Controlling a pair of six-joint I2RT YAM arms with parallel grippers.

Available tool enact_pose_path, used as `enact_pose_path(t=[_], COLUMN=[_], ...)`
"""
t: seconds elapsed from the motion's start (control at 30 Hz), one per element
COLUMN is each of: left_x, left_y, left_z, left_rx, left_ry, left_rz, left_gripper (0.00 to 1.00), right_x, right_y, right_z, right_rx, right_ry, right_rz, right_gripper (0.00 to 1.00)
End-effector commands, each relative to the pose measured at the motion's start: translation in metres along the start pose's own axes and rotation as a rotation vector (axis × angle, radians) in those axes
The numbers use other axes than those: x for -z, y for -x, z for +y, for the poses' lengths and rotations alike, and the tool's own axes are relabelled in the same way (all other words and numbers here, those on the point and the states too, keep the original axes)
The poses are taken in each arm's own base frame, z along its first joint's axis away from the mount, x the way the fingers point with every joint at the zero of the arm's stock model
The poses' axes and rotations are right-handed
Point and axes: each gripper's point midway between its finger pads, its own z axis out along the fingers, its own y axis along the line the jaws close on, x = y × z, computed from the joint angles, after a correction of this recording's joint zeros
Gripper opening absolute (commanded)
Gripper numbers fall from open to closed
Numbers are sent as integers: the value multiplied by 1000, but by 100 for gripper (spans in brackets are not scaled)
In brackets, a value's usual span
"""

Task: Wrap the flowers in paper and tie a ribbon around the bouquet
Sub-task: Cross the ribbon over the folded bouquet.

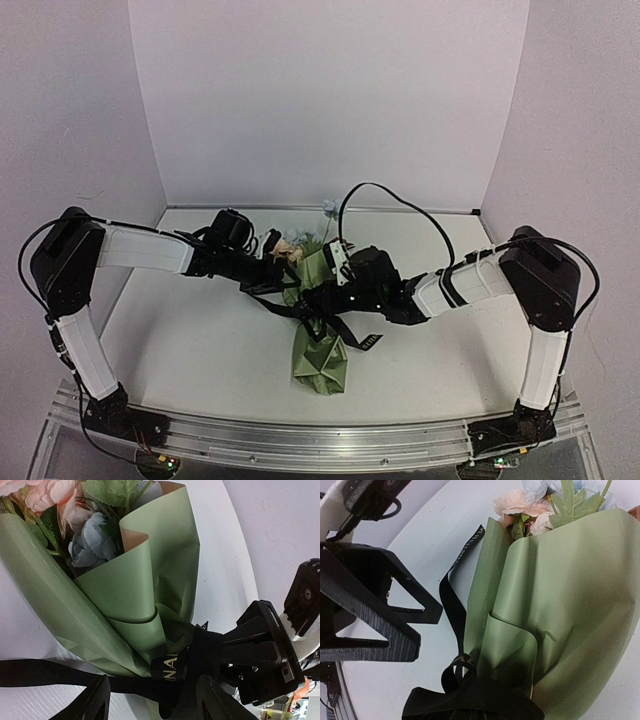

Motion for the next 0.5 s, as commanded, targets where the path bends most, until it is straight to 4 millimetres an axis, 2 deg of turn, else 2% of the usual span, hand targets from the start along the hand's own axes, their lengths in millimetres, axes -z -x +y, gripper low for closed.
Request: enact_pose_path(t=[0.0, 0.2, 0.47], left_x=[-1, -11, -19], left_y=[11, 4, 3], left_z=[-22, -17, -18], left_rx=[-9, 9, 14], left_ry=[-90, -99, -131], left_rz=[-3, 33, 61], left_gripper=[62, 62, 56], right_x=[-1, -3, -4], right_y=[9, 8, 8], right_z=[6, 6, 9], right_rx=[10, 1, -1], right_ry=[28, 33, 48], right_rz=[-28, -24, -20], right_gripper=[0, 0, 0])
